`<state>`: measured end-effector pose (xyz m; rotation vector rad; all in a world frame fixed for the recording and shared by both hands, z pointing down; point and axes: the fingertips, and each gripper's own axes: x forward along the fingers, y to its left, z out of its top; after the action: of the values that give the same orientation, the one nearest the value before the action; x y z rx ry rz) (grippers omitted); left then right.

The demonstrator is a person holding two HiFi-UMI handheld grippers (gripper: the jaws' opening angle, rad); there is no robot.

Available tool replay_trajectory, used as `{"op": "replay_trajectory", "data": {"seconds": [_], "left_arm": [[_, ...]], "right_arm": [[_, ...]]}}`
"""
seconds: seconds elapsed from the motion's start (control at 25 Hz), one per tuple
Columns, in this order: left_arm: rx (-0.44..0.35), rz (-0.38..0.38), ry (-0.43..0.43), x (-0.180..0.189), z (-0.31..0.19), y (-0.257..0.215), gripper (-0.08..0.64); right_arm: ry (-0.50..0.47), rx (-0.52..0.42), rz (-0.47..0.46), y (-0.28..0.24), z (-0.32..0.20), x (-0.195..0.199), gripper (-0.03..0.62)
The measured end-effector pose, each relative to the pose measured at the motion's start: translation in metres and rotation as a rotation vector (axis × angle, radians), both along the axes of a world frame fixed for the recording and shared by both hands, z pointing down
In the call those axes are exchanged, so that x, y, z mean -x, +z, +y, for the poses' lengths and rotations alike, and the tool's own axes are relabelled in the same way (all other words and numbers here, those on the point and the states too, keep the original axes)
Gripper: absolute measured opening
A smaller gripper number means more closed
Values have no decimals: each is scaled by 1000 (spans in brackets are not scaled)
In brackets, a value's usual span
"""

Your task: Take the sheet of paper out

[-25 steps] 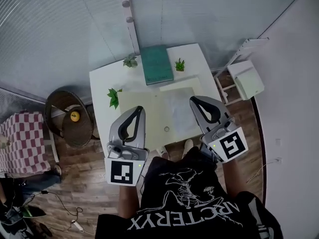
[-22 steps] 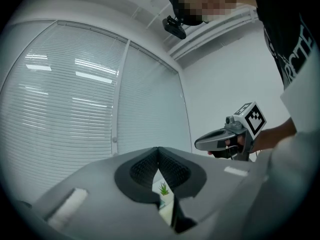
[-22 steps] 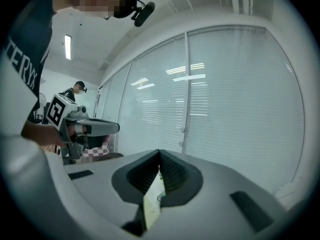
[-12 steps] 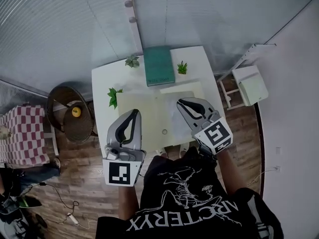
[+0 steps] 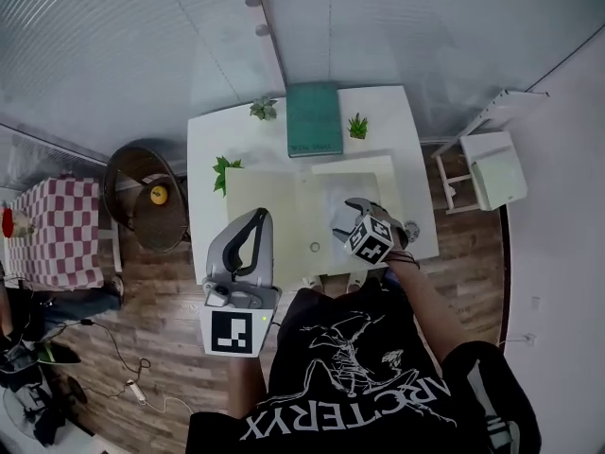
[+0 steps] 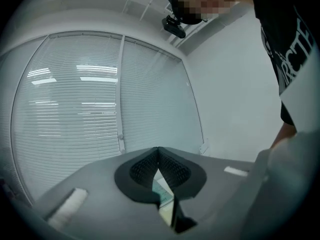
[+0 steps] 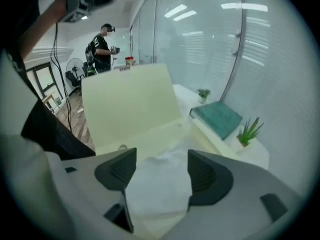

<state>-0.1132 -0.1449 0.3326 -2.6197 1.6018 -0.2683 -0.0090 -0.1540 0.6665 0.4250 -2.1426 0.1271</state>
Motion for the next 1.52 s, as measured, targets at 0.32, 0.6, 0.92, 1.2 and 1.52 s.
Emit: {"op": "replay_trajectory", "data": {"seconds": [0.32, 0.6, 0.92, 1.2, 1.52], "left_arm": [[45, -44, -55, 2, 13, 8, 12], [37, -53, -71, -1, 19, 6, 12], [32, -57, -59, -2, 20, 4, 12], [25, -48, -21, -10, 13, 2, 12], [5, -29, 13, -21, 5, -1, 12]], "right_arm": [[46, 110, 97, 78, -15, -11, 296], [22, 184, 119, 96, -20, -3, 273], [48, 114, 109, 87, -24, -6, 38], [104, 86, -117, 14, -23, 9, 34], [150, 3, -576, -148, -23, 29, 28]]}}
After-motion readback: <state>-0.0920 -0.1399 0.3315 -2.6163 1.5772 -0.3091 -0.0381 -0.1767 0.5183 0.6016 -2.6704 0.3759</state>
